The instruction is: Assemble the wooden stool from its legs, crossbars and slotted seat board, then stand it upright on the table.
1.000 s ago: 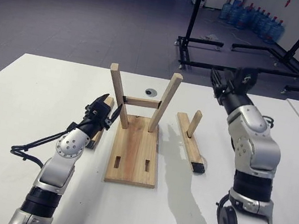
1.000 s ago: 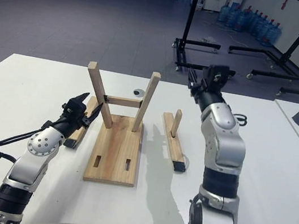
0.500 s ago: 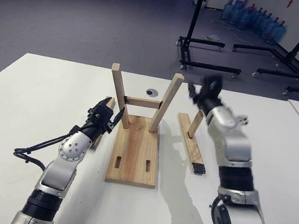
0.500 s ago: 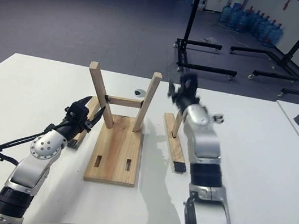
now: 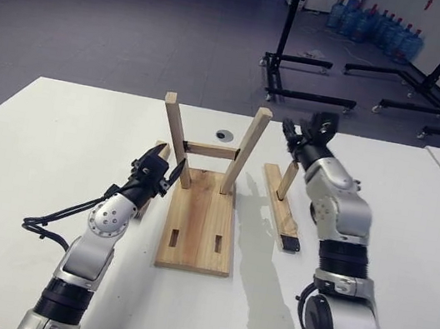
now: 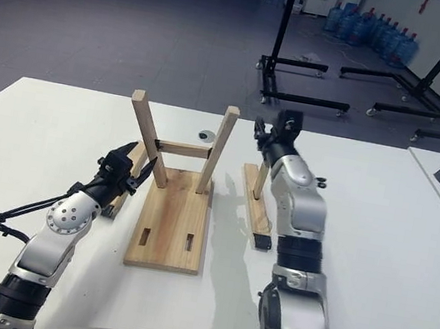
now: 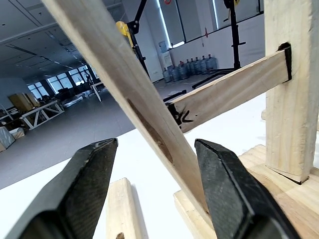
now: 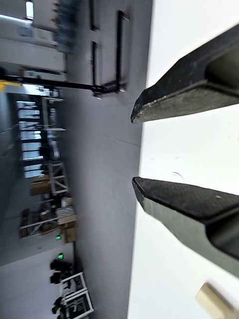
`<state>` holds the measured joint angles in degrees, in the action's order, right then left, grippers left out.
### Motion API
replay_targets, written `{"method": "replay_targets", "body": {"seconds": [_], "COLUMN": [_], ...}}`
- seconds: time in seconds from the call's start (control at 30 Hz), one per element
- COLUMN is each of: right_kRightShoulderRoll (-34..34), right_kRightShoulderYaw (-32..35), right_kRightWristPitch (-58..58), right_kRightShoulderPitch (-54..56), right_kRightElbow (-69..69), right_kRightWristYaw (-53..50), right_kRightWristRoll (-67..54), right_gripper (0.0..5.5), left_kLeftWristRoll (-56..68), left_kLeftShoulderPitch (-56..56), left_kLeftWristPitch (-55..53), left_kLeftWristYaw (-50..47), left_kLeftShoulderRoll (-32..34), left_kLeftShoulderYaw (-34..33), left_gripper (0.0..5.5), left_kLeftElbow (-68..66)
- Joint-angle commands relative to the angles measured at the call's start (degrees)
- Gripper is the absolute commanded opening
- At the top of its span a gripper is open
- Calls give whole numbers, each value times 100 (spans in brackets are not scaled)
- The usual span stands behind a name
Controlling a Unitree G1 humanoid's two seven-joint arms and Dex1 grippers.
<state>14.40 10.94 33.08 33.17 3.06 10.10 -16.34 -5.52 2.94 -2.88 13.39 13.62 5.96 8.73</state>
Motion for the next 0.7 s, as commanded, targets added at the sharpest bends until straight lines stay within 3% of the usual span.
{"method": "replay_targets", "body": {"seconds": [0.03,0.1,0.17,0.3,0.5,0.7], "right_kRightShoulderRoll": [589,888,894,100,-389,-414], "right_kRightShoulderYaw": [773,850,848,210,-57,-404], "right_kRightWristPitch": [677,999,1376,2135,2517,2156], "right_kRightShoulderPitch": [-126,-714,-1641,-3098,-3213,-2753], "right_kRightElbow": [661,658,875,1755,2138,1542], "right_kRightWristYaw": [105,203,244,-222,-713,-761], "right_kRightWristRoll": [-515,-446,-469,-495,-376,-39], "right_gripper": [200,200,242,310,424,424], "left_kLeftWristRoll": [-29,-10,2,49,85,27], "left_kLeftShoulderPitch": [-141,-213,-338,-486,-398,-350], "left_kLeftWristPitch": [-33,-80,-117,-229,-186,-96], "left_kLeftWristYaw": [-23,-51,-81,0,4,-10], "left_kLeftShoulderRoll": [54,15,4,-2,-17,-53], "left_kLeftShoulderYaw": [-59,-57,-79,-33,-62,35], "left_gripper": [282,282,282,282,282,282], "left_kLeftElbow": [133,201,318,376,147,0]}}
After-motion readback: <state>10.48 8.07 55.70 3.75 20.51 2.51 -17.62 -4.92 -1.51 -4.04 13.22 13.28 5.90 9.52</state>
